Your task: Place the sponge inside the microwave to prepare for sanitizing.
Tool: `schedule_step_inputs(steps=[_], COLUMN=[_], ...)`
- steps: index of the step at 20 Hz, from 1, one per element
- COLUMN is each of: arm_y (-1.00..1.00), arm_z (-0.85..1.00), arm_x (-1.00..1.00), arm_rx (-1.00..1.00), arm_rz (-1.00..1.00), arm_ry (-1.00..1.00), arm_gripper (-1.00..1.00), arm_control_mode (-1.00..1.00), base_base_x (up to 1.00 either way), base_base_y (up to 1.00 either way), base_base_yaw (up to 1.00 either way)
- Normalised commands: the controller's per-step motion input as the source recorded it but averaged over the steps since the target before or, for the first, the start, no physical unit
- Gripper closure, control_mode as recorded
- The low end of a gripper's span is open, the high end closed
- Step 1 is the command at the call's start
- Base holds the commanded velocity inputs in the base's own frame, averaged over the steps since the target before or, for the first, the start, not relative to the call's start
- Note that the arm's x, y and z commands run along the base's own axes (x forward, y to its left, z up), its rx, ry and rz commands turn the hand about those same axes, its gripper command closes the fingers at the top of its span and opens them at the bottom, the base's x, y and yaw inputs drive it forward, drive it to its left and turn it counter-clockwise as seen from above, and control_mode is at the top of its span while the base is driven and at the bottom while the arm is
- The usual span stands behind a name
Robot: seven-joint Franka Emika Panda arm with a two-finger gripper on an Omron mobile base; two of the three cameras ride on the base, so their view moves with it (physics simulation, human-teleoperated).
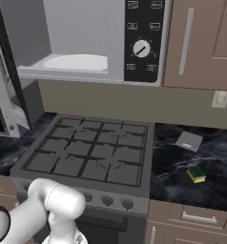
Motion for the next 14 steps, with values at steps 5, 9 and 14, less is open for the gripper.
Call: schedule_step_inputs(steps=[5,9,14], arm_y=[0.42,0.11,0.0], arm_z=[-0.25,-0.04,0.0], arm_x=[-0.14,-0.01,0.0], arm_rx=[0.0,0.0,0.0], arm_rz=[-0.1,-0.01,0.0], arm_ry=[0.0,0.0,0.0], arm_gripper=[-1.0,-1.0,-1.0], arm_control_mode=[-1.0,-1.0,-1.0], base_base_x=[0.0,0.0,0.0], base_base_y=[0.0,0.0,0.0], base_base_yaw=[0.0,0.0,0.0])
